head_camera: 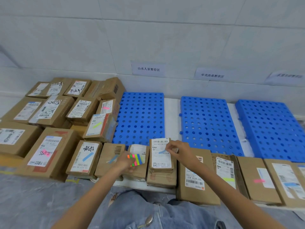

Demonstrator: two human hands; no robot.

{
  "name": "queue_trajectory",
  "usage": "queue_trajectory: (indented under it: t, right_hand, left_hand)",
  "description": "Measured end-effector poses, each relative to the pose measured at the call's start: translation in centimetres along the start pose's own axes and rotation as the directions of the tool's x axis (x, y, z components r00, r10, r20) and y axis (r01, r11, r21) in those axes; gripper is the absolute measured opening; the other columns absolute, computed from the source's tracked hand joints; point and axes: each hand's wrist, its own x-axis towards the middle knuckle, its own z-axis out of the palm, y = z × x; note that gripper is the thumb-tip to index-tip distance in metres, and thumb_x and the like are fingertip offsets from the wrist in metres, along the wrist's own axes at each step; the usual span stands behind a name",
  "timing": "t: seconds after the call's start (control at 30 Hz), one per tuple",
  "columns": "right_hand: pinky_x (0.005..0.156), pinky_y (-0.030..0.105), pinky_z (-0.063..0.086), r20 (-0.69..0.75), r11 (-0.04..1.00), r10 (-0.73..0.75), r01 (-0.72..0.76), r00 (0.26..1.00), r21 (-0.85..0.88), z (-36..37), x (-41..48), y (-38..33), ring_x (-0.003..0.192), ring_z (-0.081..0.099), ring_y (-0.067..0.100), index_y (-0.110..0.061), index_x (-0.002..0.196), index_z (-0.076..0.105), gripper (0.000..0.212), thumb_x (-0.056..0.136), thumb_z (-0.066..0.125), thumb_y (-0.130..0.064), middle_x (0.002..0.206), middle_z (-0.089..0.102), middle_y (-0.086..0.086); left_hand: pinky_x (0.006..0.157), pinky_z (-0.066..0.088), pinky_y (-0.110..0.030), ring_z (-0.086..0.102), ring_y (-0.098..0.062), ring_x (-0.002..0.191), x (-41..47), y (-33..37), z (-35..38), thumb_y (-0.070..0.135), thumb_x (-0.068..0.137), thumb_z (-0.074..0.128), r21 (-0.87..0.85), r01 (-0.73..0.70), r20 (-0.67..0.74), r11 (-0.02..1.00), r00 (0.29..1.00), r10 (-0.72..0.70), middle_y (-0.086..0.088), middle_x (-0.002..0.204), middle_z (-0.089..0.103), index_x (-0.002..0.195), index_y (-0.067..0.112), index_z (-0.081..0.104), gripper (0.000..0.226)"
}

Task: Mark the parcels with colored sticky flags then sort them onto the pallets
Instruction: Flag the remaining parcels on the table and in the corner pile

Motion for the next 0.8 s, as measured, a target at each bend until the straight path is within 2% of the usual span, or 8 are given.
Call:
queue_trajectory:
  t: [0.1, 0.17, 0.23, 0.37, 0.5, 0.57, 0.67, 0.8]
  right_hand:
    - [0.076, 0.014, 0.041, 0.007, 0.987, -0.083, 0.084, 0.996, -0.134, 0.6, -0.1, 1.1, 0.084, 0.053, 0.010, -0.011, 0.088, 0.067, 0.004, 0.087, 0.064, -0.009, 0.087, 0.066, -0.001]
    - [0.075, 0.023, 0.044, 0.000, 0.965, -0.165, 0.162, 0.986, -0.207, 0.9, -0.2, 1.7, 0.084, 0.051, 0.013, -0.009, 0.087, 0.067, 0.003, 0.085, 0.065, -0.008, 0.085, 0.064, 0.000]
    - [0.074, 0.023, 0.042, 0.003, 0.941, -0.220, 0.214, 0.975, -0.261, 1.1, -0.4, 2.1, 0.086, 0.049, 0.013, -0.010, 0.085, 0.067, 0.003, 0.084, 0.066, -0.007, 0.087, 0.062, -0.001]
    - [0.079, 0.020, 0.043, -0.002, 0.936, -0.230, 0.221, 0.973, -0.276, 1.5, -1.0, 2.8, 0.093, 0.051, 0.011, -0.014, 0.086, 0.068, 0.008, 0.080, 0.071, -0.008, 0.096, 0.061, -0.001]
    - [0.095, 0.011, 0.034, -0.139, 0.992, 0.126, -0.120, 0.982, 0.046, 1.8, -1.7, 2.8, 0.111, 0.045, -0.002, -0.024, 0.104, 0.063, 0.016, 0.088, 0.063, -0.021, 0.116, 0.047, -0.015]
    - [0.092, 0.018, 0.040, -0.113, 0.948, 0.256, -0.227, 0.960, 0.225, 1.9, -1.6, 2.1, 0.109, 0.050, 0.004, -0.025, 0.110, 0.060, 0.020, 0.091, 0.058, -0.018, 0.114, 0.052, -0.013]
    - [0.082, 0.012, 0.043, -0.078, 0.923, 0.248, -0.211, 0.966, 0.323, 2.4, -0.8, 0.2, 0.104, 0.053, 0.006, -0.023, 0.109, 0.061, 0.026, 0.093, 0.052, -0.005, 0.113, 0.055, -0.009]
    - [0.079, 0.004, 0.043, -0.104, 0.911, 0.180, -0.126, 0.978, 0.392, 2.0, 2.0, -3.0, 0.111, 0.043, -0.018, -0.021, 0.114, 0.060, 0.029, 0.095, 0.048, -0.004, 0.127, 0.044, -0.012]
  left_hand:
    - [0.093, 0.041, -0.040, 0.049, -0.027, 0.107, 0.6, -0.4, 0.4, 0.018, 0.089, 0.055, 0.472, -0.114, -0.132, 0.874, 0.971, 0.198, -0.017, 0.122, 0.051, 0.111, 0.007, 0.050, 0.025]
    - [0.102, 0.032, -0.036, 0.038, -0.029, 0.122, 0.3, 0.1, 0.8, 0.027, 0.091, 0.053, 0.616, -0.137, -0.222, 0.775, 0.914, 0.338, -0.013, 0.129, 0.045, 0.123, 0.008, 0.044, 0.039]
    - [0.102, 0.033, -0.034, 0.037, -0.026, 0.125, -0.1, 1.4, 1.8, 0.034, 0.093, 0.050, 0.535, -0.229, -0.235, 0.813, 0.884, 0.404, -0.011, 0.132, 0.044, 0.131, 0.009, 0.041, 0.046]
    - [0.100, 0.042, -0.039, 0.042, -0.025, 0.124, -0.5, 3.9, 5.3, 0.051, 0.085, 0.058, 0.284, -0.299, -0.110, 0.911, 0.934, 0.341, -0.005, 0.130, 0.047, 0.132, 0.013, 0.041, 0.062]
    - [0.091, 0.049, -0.036, 0.052, -0.021, 0.114, 0.2, 3.8, 7.5, 0.066, 0.071, 0.060, 0.176, -0.256, -0.019, 0.950, 0.964, 0.264, -0.001, 0.119, 0.055, 0.127, 0.019, 0.048, 0.075]
    - [0.089, 0.051, -0.031, 0.059, -0.017, 0.109, -0.1, 3.9, 7.7, 0.054, 0.077, 0.066, 0.054, -0.264, 0.009, 0.963, 0.965, 0.264, 0.002, 0.117, 0.060, 0.123, 0.018, 0.053, 0.060]
    - [0.080, 0.048, -0.021, 0.059, -0.012, 0.103, -0.7, 4.3, 7.1, 0.034, 0.085, 0.067, -0.054, -0.279, -0.017, 0.959, 0.960, 0.278, 0.005, 0.111, 0.062, 0.119, 0.015, 0.053, 0.041]
    - [0.062, 0.045, -0.008, 0.058, -0.006, 0.090, -2.0, 6.3, 3.4, 0.028, 0.088, 0.064, -0.206, -0.355, -0.142, 0.912, 0.933, 0.331, 0.010, 0.101, 0.058, 0.113, 0.022, 0.052, 0.028]
